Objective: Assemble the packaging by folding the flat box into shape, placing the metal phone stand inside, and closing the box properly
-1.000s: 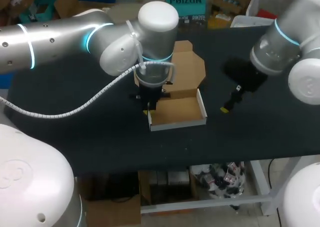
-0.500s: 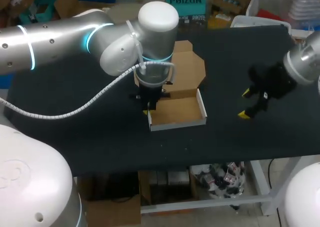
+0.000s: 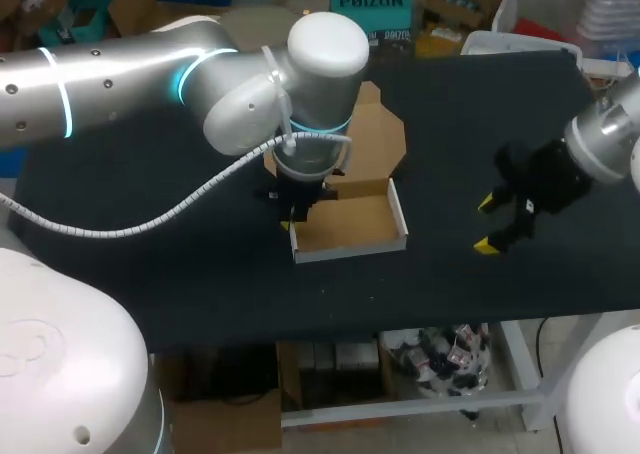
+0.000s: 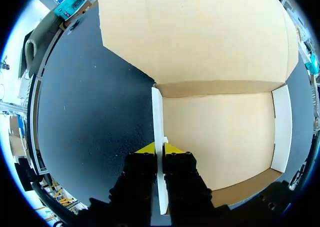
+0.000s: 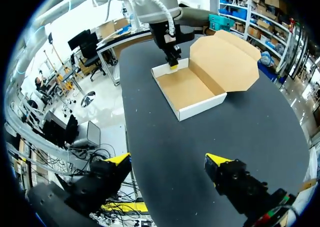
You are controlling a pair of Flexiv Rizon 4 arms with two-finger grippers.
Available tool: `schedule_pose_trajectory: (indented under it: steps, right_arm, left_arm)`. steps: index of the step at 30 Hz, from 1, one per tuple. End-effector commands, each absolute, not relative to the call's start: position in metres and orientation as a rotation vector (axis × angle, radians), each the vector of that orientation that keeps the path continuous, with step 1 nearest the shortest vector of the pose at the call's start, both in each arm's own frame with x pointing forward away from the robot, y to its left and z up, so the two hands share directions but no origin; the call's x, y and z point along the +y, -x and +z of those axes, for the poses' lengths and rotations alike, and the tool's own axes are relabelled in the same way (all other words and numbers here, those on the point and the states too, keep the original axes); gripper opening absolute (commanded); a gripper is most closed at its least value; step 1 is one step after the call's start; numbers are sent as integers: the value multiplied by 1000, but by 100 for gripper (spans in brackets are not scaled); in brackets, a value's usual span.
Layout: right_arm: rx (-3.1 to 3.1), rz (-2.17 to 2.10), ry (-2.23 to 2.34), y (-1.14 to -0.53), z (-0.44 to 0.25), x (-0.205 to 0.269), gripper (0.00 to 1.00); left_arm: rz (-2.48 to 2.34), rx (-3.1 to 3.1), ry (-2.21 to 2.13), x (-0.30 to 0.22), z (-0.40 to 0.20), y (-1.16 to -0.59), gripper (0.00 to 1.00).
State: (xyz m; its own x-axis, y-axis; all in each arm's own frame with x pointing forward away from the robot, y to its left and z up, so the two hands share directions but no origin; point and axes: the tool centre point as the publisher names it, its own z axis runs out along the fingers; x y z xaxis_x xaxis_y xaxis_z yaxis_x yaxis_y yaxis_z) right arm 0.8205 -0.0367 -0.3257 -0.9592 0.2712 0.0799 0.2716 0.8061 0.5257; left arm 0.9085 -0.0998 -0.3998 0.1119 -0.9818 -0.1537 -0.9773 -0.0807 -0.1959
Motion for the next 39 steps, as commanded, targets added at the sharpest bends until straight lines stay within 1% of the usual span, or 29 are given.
schedule_pose_trajectory:
  steps: [1, 24, 39]
  right_arm:
    - [-2942, -900, 402, -816, -322, -44, 100]
    - [-2918, -915, 368, -810, -326, -46, 100]
    - [-2912, -895, 355, -814, -327, -38, 100]
  left_arm:
    - [-5, 1922, 2122, -99, -400, -907, 0]
    - [210, 1834, 2028, -74, -409, -914, 0]
    - [33, 1855, 2158, -68, -401, -907, 0]
